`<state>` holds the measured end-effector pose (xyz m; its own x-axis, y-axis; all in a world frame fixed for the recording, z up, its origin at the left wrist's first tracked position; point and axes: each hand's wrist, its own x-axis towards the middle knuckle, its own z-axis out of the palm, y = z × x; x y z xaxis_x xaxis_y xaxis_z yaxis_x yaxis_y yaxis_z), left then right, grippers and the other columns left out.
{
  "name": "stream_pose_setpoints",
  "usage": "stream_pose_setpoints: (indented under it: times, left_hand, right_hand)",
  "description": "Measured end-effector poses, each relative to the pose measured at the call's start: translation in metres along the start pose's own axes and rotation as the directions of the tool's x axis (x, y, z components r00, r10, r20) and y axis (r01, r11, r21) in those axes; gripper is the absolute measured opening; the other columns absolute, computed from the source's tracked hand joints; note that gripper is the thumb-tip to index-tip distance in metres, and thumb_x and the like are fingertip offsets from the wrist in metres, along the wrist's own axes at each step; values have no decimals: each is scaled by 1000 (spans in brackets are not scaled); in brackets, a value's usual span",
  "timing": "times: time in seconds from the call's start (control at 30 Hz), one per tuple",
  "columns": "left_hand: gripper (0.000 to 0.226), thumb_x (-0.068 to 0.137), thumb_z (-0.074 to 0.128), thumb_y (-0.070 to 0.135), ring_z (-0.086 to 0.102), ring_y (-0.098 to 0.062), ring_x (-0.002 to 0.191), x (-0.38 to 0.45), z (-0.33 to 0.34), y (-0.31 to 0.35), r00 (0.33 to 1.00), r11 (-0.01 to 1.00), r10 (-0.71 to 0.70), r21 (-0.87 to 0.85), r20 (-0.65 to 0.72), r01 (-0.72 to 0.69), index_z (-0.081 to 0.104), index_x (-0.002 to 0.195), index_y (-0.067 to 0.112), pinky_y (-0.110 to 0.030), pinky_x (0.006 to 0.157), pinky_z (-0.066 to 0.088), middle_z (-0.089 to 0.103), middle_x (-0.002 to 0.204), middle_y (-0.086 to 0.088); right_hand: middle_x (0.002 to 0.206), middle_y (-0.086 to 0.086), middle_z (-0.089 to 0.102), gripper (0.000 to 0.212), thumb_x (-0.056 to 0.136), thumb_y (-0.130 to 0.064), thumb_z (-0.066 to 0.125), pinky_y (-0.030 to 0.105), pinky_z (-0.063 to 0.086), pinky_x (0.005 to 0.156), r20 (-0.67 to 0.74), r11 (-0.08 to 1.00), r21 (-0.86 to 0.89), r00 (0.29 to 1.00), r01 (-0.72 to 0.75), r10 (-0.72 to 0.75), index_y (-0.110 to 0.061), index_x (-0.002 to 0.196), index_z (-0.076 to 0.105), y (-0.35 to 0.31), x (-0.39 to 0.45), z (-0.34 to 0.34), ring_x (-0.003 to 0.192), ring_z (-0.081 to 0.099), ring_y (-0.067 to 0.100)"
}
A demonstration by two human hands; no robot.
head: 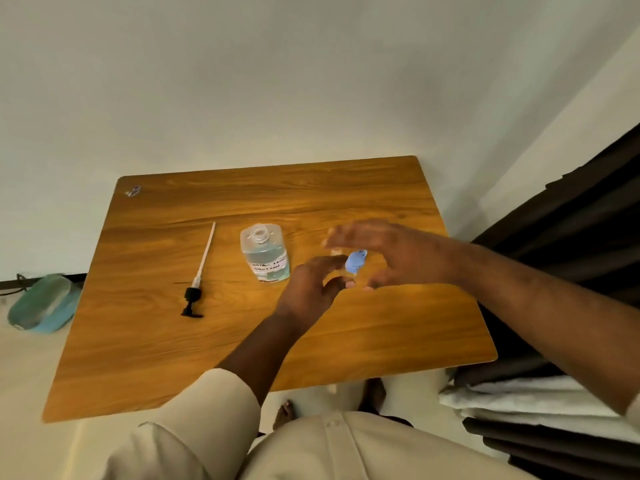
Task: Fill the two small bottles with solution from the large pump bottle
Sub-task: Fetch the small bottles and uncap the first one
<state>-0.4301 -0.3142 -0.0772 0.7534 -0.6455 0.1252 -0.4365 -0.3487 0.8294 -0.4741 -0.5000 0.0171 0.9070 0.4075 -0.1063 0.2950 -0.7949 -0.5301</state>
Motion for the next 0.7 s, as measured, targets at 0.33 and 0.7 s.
stream_pose_setpoints:
  times: [0.33,0.7]
  left_hand:
    - [39,81,78,19,65,-19,109,-15,-13,0,997,999,-36,13,-64,37,69,118,10,-20,92,45,71,117,-8]
    - [34,79,79,14,64,-1,95,-8,5,-10,995,994,-90,-70,-46,87,70,111,12,-13,83,48,73,104,-2]
  right_hand:
    - [135,-8,49,61,73,-32,78,22,40,79,-94,976,-133,983,-170,158,-33,128,52,-39,9,11,115,43,5]
    - [104,2,58,39,80,-7,69,25,49,55,52,793,-591,988,148,-146,-20,115,59,-36,12,-14,80,53,12]
